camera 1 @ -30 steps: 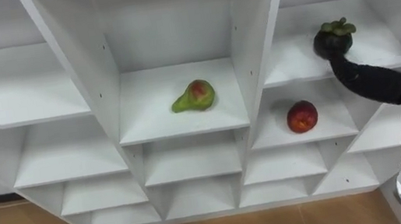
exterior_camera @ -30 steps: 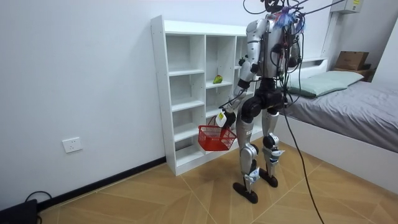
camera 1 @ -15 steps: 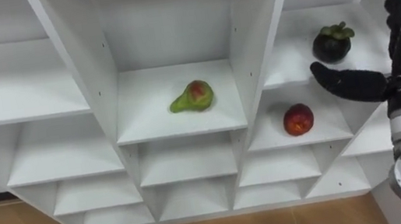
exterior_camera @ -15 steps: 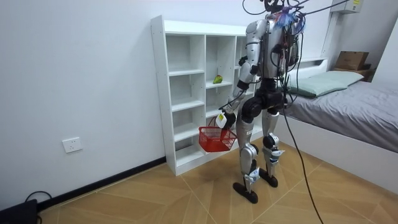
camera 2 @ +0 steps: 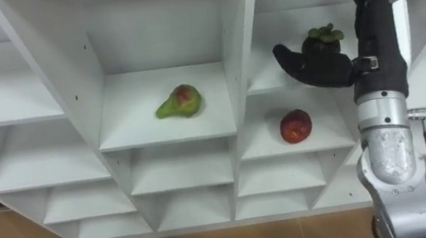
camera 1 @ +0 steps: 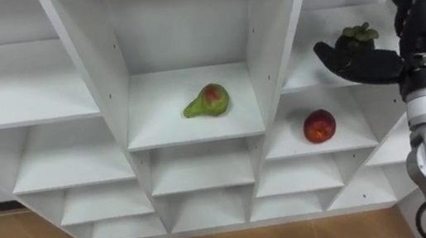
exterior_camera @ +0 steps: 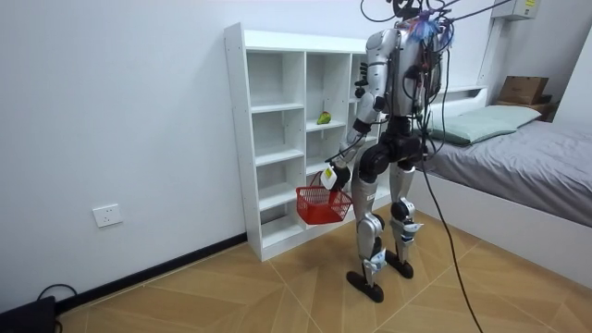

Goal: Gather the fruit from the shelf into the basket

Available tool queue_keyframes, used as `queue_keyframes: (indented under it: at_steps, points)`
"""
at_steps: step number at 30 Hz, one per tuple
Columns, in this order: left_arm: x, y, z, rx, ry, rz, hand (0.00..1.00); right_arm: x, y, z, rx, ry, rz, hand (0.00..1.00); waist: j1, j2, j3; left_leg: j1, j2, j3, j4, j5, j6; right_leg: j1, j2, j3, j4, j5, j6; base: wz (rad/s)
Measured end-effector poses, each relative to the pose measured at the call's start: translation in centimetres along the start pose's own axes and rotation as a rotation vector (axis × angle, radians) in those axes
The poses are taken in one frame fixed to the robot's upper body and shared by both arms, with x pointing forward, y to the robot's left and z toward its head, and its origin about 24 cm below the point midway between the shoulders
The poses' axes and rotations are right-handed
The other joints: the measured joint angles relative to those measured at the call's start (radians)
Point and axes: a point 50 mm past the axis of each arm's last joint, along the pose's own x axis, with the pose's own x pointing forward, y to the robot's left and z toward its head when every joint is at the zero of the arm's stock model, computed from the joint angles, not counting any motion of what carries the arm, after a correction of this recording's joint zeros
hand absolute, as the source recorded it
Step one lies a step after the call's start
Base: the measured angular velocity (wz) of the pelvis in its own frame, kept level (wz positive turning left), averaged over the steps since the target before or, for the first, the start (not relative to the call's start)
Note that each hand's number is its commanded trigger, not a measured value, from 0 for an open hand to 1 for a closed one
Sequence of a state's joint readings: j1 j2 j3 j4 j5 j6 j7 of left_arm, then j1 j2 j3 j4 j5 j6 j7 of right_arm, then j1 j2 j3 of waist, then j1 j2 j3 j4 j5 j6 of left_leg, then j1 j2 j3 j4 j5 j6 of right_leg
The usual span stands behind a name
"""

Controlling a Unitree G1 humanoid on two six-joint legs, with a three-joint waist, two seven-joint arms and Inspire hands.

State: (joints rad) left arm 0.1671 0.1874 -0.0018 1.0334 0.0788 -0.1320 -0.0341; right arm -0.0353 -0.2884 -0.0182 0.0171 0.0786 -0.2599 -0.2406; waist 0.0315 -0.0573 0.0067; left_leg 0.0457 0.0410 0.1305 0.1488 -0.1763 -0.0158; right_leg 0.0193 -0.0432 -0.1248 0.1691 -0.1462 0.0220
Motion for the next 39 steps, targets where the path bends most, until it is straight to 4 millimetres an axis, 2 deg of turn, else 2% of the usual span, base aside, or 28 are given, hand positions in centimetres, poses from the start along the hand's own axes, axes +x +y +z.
queue_keyframes:
  at_steps: [10,18,24,33,39]
  points:
    - [-0.2,0.0,-0.4,-0.003,0.009,0.003,1.00,0.2,-0.5,-0.3,0.003,0.019,0.065,0.00,-0.004,0.004,0.0030,0.010,0.000,-0.008,-0.001,0.000,0.000,0.015,-0.002,-0.012,0.000,0.000,0.000,0.01]
    - [-0.3,0.0,-0.9,-0.007,0.021,0.007,1.00,0.0,-1.3,-3.0,0.045,0.163,0.031,0.00,-0.007,-0.002,0.0050,0.001,-0.001,-0.018,0.004,0.000,0.000,0.015,-0.002,-0.017,-0.001,0.000,0.000,0.01]
    - [-0.3,0.0,-0.8,-0.007,0.020,0.007,1.00,-0.1,-1.4,-3.8,0.057,0.208,0.028,0.00,-0.005,-0.006,0.0033,0.002,-0.001,-0.024,0.004,0.000,0.000,0.014,-0.002,-0.018,-0.002,0.000,0.000,0.00]
    - [-0.3,0.0,-0.9,-0.006,0.036,0.021,1.00,0.7,-1.3,-4.6,0.040,0.257,0.025,0.00,-0.002,-0.012,0.0030,-0.002,-0.002,-0.024,0.012,0.000,0.000,0.015,-0.003,-0.021,-0.001,0.000,0.000,0.00]
    - [-0.2,0.0,-0.8,-0.003,0.034,0.018,1.00,1.4,-1.1,-4.1,0.042,0.235,0.030,0.00,-0.001,-0.012,0.0029,-0.003,-0.001,-0.025,0.019,0.000,0.000,0.017,-0.004,-0.024,0.001,0.001,-0.002,0.00]
